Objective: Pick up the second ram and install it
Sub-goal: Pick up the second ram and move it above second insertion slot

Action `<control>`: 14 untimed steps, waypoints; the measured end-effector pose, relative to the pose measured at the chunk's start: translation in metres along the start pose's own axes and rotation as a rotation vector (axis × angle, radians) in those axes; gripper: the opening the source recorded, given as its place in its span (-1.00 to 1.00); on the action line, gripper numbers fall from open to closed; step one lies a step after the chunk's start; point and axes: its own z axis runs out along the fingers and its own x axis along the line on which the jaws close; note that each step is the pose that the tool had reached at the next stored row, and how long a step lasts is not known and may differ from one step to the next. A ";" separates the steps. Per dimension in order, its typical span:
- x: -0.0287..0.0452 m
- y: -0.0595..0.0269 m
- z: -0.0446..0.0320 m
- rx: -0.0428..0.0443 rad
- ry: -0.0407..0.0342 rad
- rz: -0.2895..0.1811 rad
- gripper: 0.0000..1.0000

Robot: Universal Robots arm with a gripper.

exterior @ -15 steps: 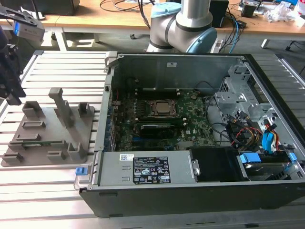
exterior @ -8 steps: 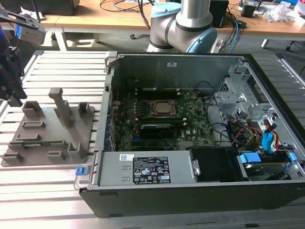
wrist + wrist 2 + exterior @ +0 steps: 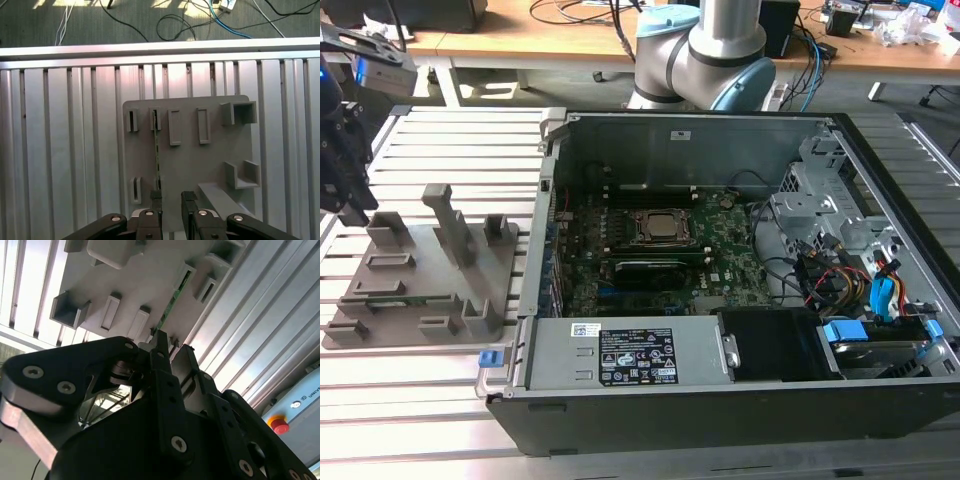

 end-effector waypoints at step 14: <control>0.0000 -0.0003 0.0135 0.0000 0.0000 0.000 -0.40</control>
